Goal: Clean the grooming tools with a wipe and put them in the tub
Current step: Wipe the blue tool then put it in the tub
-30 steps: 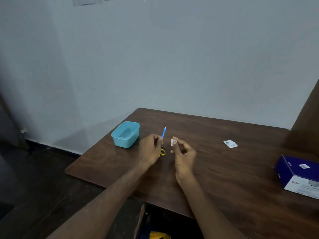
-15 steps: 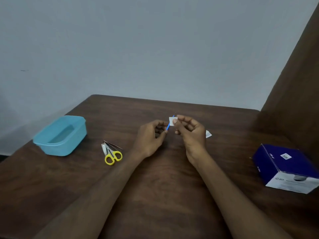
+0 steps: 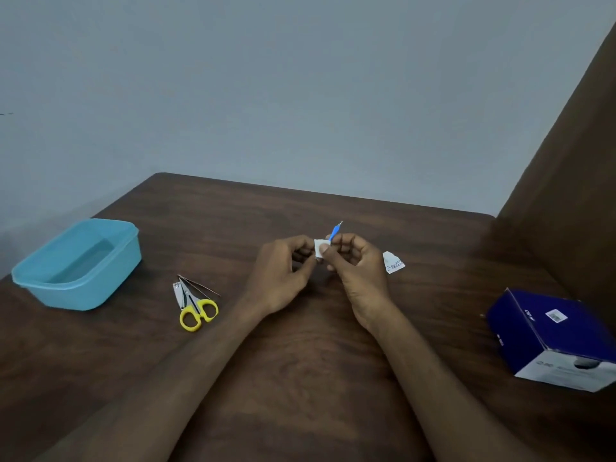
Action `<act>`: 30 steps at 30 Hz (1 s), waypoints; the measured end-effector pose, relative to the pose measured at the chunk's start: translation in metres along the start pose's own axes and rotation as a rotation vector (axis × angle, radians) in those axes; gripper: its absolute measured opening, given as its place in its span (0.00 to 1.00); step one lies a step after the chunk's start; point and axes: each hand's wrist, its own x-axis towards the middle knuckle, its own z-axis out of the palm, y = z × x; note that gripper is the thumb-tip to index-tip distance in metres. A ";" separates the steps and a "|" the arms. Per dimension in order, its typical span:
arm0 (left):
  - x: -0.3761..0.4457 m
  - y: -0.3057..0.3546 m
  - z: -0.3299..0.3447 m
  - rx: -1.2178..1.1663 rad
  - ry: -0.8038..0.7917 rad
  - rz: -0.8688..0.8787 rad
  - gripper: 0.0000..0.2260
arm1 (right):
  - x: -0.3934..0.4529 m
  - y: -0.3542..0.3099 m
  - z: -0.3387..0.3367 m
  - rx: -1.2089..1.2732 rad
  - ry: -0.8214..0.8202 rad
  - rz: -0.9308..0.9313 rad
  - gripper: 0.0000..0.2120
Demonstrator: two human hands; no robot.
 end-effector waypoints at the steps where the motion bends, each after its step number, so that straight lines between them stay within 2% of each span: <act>1: -0.001 0.000 -0.001 -0.010 0.006 0.000 0.08 | 0.001 0.001 0.000 0.003 -0.003 0.001 0.04; 6: 0.000 0.005 -0.002 -0.037 -0.001 0.004 0.06 | 0.005 0.001 0.001 0.032 0.043 0.036 0.14; 10: 0.002 0.006 -0.001 0.033 -0.015 0.049 0.04 | 0.009 -0.007 0.001 0.064 0.059 0.043 0.17; 15: 0.002 0.006 -0.001 0.101 0.033 0.119 0.05 | 0.006 -0.013 -0.002 0.120 0.063 0.040 0.02; 18: 0.003 0.003 -0.002 0.101 0.056 0.125 0.04 | 0.006 -0.013 0.000 0.152 0.092 0.048 0.02; 24: 0.004 -0.004 0.002 0.251 0.102 0.134 0.04 | 0.007 -0.014 -0.001 0.124 0.089 0.074 0.10; 30: 0.003 -0.003 -0.002 0.265 0.082 0.168 0.05 | 0.007 -0.014 -0.001 0.100 0.108 0.057 0.03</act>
